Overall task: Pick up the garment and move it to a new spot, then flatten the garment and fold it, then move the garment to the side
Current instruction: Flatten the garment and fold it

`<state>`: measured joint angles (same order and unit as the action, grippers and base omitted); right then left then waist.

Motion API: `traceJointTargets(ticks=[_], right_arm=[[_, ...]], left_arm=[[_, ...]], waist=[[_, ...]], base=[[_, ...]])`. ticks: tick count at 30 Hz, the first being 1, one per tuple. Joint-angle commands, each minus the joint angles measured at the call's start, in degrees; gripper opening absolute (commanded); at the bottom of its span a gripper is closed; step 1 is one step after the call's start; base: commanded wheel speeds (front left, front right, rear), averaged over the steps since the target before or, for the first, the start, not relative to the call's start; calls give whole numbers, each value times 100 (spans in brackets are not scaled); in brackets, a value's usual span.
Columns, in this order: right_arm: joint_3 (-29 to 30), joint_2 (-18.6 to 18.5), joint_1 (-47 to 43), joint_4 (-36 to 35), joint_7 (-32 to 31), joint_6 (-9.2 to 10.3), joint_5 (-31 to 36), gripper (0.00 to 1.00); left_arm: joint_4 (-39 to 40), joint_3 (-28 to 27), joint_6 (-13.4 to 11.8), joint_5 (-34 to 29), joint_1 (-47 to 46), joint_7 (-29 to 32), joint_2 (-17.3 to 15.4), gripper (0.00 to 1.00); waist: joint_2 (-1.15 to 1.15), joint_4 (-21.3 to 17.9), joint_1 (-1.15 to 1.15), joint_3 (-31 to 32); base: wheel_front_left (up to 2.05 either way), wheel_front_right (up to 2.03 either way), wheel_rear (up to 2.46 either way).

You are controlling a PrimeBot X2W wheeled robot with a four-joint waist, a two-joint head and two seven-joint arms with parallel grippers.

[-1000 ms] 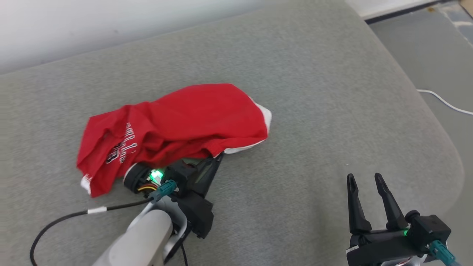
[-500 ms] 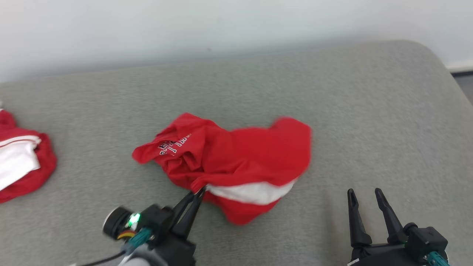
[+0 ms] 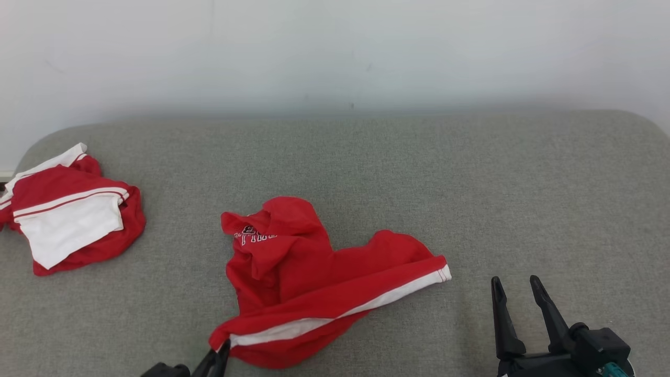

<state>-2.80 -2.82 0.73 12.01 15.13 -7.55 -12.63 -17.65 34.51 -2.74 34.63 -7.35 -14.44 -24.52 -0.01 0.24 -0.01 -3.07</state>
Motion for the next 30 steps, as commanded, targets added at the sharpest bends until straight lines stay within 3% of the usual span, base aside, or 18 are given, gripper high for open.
traceJointTargets(ticks=[1, 4, 6, 7, 19, 30], right_arm=[[30, -12, -72, 10, 3, 13, 52, 100], [60, -11, -103, 19, 3, 13, 77, 100], [78, -11, -116, 22, 3, 13, 74, 100], [79, -11, -129, 24, 3, 13, 69, 100], [109, -11, -228, 25, 3, 13, 52, 100], [111, -12, -255, 36, 3, 13, 79, 100]], left_arm=[[-55, 7, 18, -8, 79, -35, 50, 0], [-189, -9, 62, -11, 116, -57, 143, 2], [-237, -63, 30, -78, 100, -67, 200, 88], [-248, -107, 29, -86, 103, -74, 240, 100], [466, -943, 3, -594, 462, -78, 508, 100], [1451, -2548, 25, -1466, 1053, -79, 1023, 100]], waist=[[1, 2, 1, 55], [1, 22, 1, 110], [1, 49, 1, 144], [1, 68, 1, 166], [1, 357, 1, 351], [1, 380, 1, 459]], base=[[0, 0, 0], [0, 0, 0], [0, 0, 0], [0, 0, 0], [0, 0, 0], [0, 0, 0]])
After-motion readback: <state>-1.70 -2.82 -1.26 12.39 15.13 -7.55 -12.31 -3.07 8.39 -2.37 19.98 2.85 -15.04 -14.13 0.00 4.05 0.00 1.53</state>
